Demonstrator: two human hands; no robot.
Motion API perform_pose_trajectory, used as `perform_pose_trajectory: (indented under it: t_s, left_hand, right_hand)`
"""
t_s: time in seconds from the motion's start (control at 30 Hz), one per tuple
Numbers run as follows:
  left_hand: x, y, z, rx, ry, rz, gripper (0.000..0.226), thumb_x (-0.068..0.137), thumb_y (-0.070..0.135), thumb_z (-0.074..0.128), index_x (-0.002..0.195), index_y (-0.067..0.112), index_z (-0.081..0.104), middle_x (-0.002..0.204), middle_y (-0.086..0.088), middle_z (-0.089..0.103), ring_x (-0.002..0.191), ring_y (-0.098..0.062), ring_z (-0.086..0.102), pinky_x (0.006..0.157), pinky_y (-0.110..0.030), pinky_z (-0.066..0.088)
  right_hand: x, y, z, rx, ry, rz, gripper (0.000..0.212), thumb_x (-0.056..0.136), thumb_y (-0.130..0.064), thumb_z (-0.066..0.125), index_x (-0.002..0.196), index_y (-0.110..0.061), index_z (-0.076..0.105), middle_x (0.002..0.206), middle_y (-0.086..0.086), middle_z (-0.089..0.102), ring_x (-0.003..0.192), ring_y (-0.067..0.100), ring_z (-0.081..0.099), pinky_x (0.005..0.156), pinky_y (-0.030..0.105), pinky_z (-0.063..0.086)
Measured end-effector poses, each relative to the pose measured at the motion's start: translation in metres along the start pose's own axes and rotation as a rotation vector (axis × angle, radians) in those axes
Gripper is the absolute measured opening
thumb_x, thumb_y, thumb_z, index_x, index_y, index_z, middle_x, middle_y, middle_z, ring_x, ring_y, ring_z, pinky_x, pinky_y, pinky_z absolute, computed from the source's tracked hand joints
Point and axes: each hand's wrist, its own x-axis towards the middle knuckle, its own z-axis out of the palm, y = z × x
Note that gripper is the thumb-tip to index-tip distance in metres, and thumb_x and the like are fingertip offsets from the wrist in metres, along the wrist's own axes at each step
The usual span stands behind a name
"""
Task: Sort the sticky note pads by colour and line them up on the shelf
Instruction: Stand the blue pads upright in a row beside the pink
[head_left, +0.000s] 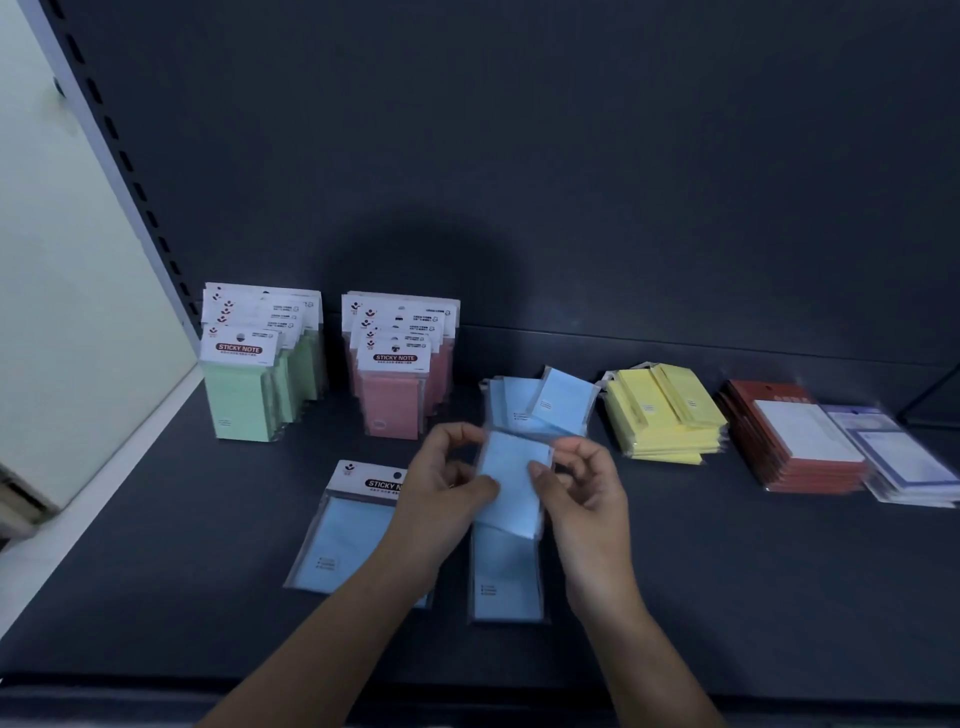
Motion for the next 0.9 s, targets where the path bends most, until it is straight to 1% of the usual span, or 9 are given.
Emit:
perform_pose_trajectory:
  t_s: [0.1,0.2,0.27,0.4,0.47,0.57,0.67,0.8,0.9]
  left_hand:
    - [-0.013,-0.004,-0.004,0.099,-0.020,0.016,0.028,0.083,0.003,0.064,0.100,0.024,0.058,0.059,-0.001,0.053,0.050,-0.003,0.050,0.050,-0.015,0.044]
    - [-0.022,-0.012,-0.007,0.328,0.035,0.096,0.028,0.083,0.006,0.065,0.102,0.026,0.059,0.047,0.011,0.043,0.041,-0.001,0.040,0.045,-0.010,0.034]
    - [-0.028,-0.017,-0.009,0.467,0.055,0.152,0.031,0.081,0.005,0.066,0.105,0.024,0.059,0.055,0.011,0.044,0.044,-0.001,0.042,0.047,-0.009,0.034]
    - [-0.033,-0.022,-0.004,0.641,0.030,0.205,0.036,0.083,0.009,0.065,0.116,0.019,0.056,0.070,0.013,0.043,0.056,0.006,0.051,0.052,-0.003,0.036]
    - [-0.032,-0.022,-0.004,0.682,0.025,0.206,0.037,0.085,0.011,0.063,0.120,0.017,0.054,0.081,0.011,0.045,0.060,0.003,0.051,0.056,0.000,0.036]
    - [-0.031,-0.024,-0.004,0.776,-0.006,0.251,0.040,0.086,0.014,0.062,0.124,0.017,0.051,0.105,0.011,0.047,0.067,0.000,0.046,0.067,-0.001,0.033]
    - [-0.030,-0.024,-0.006,0.822,-0.017,0.283,0.040,0.084,0.017,0.064,0.122,0.017,0.051,0.113,0.016,0.035,0.066,0.003,0.048,0.067,-0.001,0.032]
    - [-0.013,-0.013,-0.003,0.825,0.023,0.335,0.043,0.077,0.015,0.071,0.117,0.015,0.054,0.113,0.010,0.038,0.084,-0.006,0.046,0.072,-0.007,0.029]
    - [0.009,0.002,0.010,0.784,0.010,0.381,0.044,0.080,0.015,0.069,0.121,0.011,0.054,0.114,0.001,0.051,0.101,-0.018,0.049,0.082,-0.013,0.029]
  right_hand:
    - [-0.008,0.001,-0.010,-0.131,-0.125,0.011,0.031,0.084,0.008,0.060,0.101,-0.018,0.057,0.086,-0.009,0.068,0.057,0.005,0.054,0.062,0.021,0.049]
    - [-0.016,0.000,-0.018,-0.266,-0.204,0.051,0.037,0.084,0.006,0.061,0.108,-0.022,0.057,0.104,-0.012,0.065,0.062,0.000,0.057,0.063,0.013,0.049]
    - [-0.021,0.001,-0.023,-0.403,-0.221,0.061,0.037,0.084,0.000,0.064,0.104,-0.031,0.056,0.097,-0.018,0.064,0.060,0.002,0.054,0.062,0.013,0.048]
    - [-0.024,0.003,-0.026,-0.740,-0.232,-0.025,0.033,0.086,-0.012,0.065,0.111,-0.030,0.053,0.093,-0.004,0.059,0.056,0.001,0.049,0.057,0.009,0.040]
    - [-0.022,0.005,-0.025,-0.855,-0.228,-0.069,0.037,0.087,-0.016,0.064,0.121,-0.024,0.051,0.104,-0.005,0.055,0.069,-0.002,0.050,0.067,0.008,0.039]
    - [-0.021,0.006,-0.022,-0.992,-0.235,-0.090,0.047,0.088,-0.026,0.063,0.131,-0.022,0.043,0.119,-0.006,0.047,0.103,0.009,0.051,0.086,0.018,0.038]
    - [-0.017,0.009,-0.026,-0.995,-0.227,-0.066,0.049,0.085,-0.029,0.066,0.128,-0.022,0.044,0.116,-0.005,0.047,0.103,0.010,0.051,0.086,0.021,0.041]
    - [-0.001,0.006,-0.028,-0.685,-0.042,-0.061,0.029,0.083,-0.020,0.069,0.106,-0.028,0.053,0.099,-0.005,0.057,0.085,0.007,0.055,0.070,0.004,0.039]
    - [0.024,0.001,-0.027,-0.492,0.078,-0.064,0.025,0.087,-0.015,0.063,0.109,-0.025,0.056,0.114,-0.004,0.060,0.109,0.011,0.055,0.094,0.017,0.042]
